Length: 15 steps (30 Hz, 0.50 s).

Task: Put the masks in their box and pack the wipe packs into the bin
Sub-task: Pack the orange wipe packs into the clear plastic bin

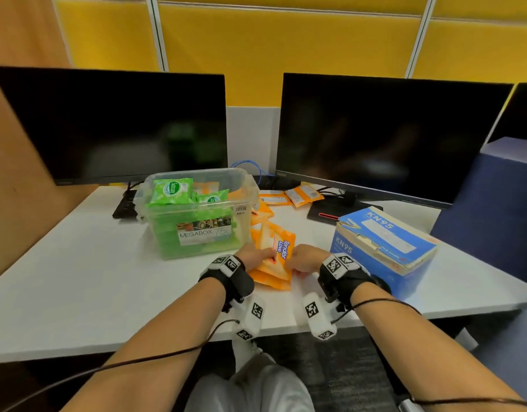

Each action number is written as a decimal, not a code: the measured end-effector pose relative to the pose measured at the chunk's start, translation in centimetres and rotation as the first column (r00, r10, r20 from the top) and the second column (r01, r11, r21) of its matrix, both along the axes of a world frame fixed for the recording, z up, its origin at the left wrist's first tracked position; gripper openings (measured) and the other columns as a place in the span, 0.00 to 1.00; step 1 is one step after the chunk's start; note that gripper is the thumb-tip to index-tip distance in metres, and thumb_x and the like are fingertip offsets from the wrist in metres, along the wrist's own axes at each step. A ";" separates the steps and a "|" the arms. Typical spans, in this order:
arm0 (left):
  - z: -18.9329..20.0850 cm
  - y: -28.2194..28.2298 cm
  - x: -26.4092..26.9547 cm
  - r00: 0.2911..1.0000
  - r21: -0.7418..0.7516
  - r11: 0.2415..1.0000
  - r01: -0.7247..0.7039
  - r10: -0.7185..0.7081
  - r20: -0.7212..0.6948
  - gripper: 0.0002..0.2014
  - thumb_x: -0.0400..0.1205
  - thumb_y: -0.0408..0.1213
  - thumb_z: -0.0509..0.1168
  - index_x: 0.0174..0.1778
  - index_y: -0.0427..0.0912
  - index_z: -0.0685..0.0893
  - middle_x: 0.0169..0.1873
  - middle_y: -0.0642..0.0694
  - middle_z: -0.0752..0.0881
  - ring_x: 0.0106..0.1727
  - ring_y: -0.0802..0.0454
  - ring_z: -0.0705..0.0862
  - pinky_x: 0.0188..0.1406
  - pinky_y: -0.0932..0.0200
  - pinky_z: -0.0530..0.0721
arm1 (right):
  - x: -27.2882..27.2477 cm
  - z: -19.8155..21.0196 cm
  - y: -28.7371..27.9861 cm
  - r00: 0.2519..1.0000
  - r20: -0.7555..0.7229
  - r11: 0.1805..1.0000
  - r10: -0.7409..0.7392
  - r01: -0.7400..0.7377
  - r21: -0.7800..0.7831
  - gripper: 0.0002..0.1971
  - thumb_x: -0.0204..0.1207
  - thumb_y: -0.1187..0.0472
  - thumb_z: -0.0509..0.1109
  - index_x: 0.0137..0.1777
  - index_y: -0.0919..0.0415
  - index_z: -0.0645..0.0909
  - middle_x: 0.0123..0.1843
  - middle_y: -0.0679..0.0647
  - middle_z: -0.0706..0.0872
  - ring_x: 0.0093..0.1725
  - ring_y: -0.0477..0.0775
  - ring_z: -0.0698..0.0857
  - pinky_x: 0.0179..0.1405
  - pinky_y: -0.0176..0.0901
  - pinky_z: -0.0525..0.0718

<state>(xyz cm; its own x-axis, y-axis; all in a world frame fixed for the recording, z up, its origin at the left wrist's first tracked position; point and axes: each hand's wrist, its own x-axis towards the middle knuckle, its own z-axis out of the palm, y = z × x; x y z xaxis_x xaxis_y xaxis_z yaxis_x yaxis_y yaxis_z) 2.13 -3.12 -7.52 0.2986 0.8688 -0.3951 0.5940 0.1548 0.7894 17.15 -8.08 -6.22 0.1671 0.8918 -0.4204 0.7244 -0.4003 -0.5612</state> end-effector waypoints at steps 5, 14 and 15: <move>4.8 -2.0 1.2 0.938 0.169 0.985 -0.032 -0.029 0.346 0.16 0.72 0.34 0.72 0.54 0.42 0.76 0.51 0.42 0.82 0.54 0.45 0.82 0.55 0.47 0.84 | 0.0 1.1 1.7 0.559 -0.762 0.847 -0.329 0.530 0.023 0.38 0.68 0.41 0.71 0.76 0.54 0.66 0.65 0.60 0.82 0.59 0.64 0.85 0.57 0.63 0.85; 15.3 4.2 -4.5 0.961 0.471 0.878 -0.091 -0.048 0.274 0.25 0.78 0.45 0.62 0.71 0.42 0.70 0.57 0.46 0.81 0.60 0.45 0.82 0.55 0.50 0.81 | -5.8 11.8 4.8 0.665 -0.726 0.739 0.174 0.399 0.543 0.28 0.71 0.56 0.78 0.67 0.63 0.71 0.61 0.60 0.85 0.57 0.60 0.88 0.53 0.59 0.88; 15.7 4.8 -5.7 0.990 0.524 0.848 -0.077 0.001 0.143 0.22 0.80 0.48 0.56 0.68 0.42 0.74 0.59 0.44 0.82 0.63 0.42 0.82 0.53 0.50 0.79 | -6.6 12.1 5.8 0.691 -0.704 0.731 0.162 0.395 0.556 0.23 0.73 0.61 0.77 0.65 0.65 0.73 0.59 0.62 0.86 0.55 0.60 0.88 0.53 0.60 0.88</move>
